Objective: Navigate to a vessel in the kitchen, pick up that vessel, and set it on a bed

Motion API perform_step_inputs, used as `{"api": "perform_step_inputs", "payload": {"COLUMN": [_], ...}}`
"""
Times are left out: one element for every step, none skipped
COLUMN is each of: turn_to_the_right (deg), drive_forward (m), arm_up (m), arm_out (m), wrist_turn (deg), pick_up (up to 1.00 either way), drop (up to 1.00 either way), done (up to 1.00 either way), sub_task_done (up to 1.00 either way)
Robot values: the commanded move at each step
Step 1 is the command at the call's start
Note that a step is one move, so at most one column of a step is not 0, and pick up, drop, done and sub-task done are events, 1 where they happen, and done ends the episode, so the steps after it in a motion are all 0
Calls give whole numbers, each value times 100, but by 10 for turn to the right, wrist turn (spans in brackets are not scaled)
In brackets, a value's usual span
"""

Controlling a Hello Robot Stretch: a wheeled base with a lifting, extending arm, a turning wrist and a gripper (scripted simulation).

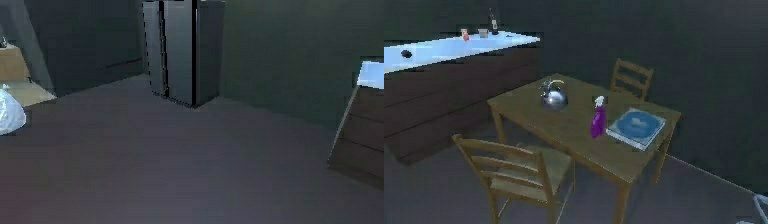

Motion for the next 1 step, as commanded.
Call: {"api": "perform_step_inputs", "payload": {"turn_to_the_right": [390], "drive_forward": [0], "arm_up": [0], "arm_out": [0], "wrist_turn": [0], "pick_up": [0], "drop": [0], "done": [0], "sub_task_done": [0]}}
